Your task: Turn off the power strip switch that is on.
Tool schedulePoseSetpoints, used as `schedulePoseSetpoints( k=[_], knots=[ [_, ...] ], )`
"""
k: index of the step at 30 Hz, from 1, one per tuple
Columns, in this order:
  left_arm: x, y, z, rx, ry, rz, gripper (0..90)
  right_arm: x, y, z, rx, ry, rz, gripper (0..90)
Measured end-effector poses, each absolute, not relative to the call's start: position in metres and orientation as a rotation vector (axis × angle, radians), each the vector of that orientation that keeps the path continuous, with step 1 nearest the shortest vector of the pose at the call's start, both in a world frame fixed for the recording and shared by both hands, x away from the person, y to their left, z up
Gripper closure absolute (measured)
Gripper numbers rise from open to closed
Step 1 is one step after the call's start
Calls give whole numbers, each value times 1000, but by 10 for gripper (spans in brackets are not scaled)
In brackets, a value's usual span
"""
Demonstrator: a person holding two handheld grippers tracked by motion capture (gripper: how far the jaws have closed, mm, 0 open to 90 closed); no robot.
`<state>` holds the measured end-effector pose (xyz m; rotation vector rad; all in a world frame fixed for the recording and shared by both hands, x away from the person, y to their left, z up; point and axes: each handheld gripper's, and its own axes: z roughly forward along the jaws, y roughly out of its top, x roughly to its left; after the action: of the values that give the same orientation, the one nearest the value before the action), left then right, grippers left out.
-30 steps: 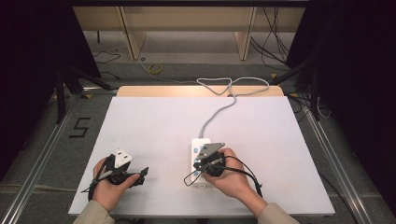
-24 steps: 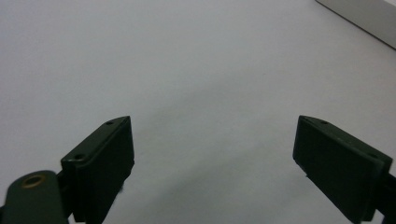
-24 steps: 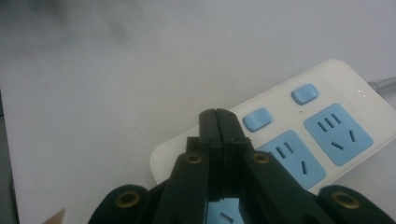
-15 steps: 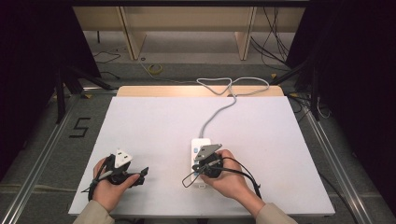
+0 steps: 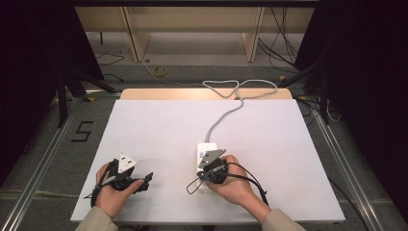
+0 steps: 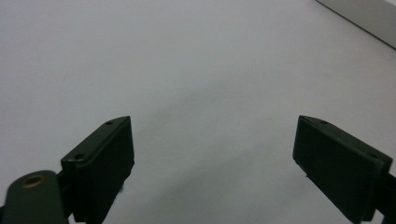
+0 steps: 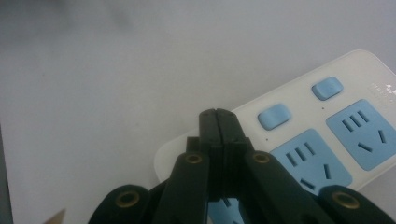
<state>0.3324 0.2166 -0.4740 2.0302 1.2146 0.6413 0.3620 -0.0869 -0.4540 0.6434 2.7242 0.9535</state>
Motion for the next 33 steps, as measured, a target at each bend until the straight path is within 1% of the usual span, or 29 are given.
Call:
schedulePoseSetpoints(
  k=[17,24,33],
  knots=[
    [332,214,-475,2030,1214,642,123,363,-87,-456,652,2737,956,900],
    [332,213,-475,2031,1211,642,123,361,-83,-455,625,2737,906,900],
    [332,214,-475,2035,1211,639,123,362,-86,-456,651,2733,941,900]
  ],
)
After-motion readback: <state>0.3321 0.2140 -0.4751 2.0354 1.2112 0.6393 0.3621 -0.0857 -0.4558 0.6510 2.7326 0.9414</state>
